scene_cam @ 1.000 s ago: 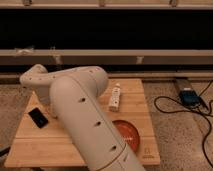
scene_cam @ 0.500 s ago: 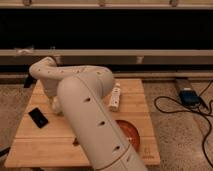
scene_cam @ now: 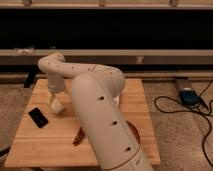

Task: Wipe the white sponge on the table

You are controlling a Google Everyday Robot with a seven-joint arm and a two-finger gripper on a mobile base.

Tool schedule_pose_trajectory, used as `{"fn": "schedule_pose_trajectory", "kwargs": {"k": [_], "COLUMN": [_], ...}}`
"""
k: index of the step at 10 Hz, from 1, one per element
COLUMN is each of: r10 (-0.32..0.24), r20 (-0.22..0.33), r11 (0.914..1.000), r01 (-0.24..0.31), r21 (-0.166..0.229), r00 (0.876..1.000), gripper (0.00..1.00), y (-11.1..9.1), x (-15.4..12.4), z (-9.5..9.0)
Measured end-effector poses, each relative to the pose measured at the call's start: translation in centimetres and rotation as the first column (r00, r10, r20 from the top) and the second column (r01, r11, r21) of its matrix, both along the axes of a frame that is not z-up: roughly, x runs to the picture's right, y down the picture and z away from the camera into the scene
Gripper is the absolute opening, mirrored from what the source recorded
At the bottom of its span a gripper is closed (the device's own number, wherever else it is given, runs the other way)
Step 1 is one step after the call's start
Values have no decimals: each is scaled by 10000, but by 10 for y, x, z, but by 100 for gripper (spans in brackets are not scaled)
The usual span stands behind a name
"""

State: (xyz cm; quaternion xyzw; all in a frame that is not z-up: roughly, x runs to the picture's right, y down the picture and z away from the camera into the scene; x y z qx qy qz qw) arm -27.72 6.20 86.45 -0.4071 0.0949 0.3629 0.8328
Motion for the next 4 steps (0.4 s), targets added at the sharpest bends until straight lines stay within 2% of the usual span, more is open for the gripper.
{"fn": "schedule_pose_trajectory", "kwargs": {"k": [2, 4], "r10": [-320, -524], "r20": [1026, 1488], "r11": [9994, 9983], "r01": [333, 554], "r21": [-105, -161], "r00": [9942, 9875], "gripper": [80, 80], "y": [-6, -6], "x": [4, 4], "z": [-15, -23]}}
